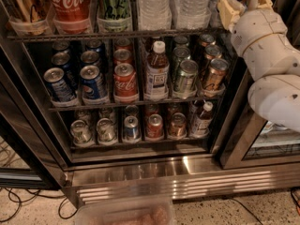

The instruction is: Pick redbull can from top shelf of fridge

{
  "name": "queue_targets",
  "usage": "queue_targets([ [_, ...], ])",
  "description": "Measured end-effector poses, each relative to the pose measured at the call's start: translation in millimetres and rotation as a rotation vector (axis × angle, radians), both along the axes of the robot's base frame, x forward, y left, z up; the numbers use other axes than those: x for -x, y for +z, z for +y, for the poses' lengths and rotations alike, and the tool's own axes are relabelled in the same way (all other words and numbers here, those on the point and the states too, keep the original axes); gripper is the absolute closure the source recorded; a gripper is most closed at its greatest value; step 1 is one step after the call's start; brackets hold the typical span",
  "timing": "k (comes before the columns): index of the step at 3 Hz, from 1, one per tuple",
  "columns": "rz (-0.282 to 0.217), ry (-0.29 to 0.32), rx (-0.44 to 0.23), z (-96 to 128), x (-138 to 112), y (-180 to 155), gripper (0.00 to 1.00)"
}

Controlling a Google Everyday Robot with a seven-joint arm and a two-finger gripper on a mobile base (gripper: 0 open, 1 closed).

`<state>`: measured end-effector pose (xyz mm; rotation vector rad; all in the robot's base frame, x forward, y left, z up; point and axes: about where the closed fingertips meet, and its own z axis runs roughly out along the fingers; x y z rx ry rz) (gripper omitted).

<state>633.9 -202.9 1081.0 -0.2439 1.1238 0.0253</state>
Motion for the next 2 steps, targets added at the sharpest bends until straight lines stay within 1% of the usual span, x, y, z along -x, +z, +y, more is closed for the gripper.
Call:
queue_targets([
  [1, 0.013, -0.009, 0.003, 2.7, -0.4, 5.8, 0.93],
  [2, 0.003, -0.011, 0.016, 7.5, -3.9, 32.9, 1.0],
])
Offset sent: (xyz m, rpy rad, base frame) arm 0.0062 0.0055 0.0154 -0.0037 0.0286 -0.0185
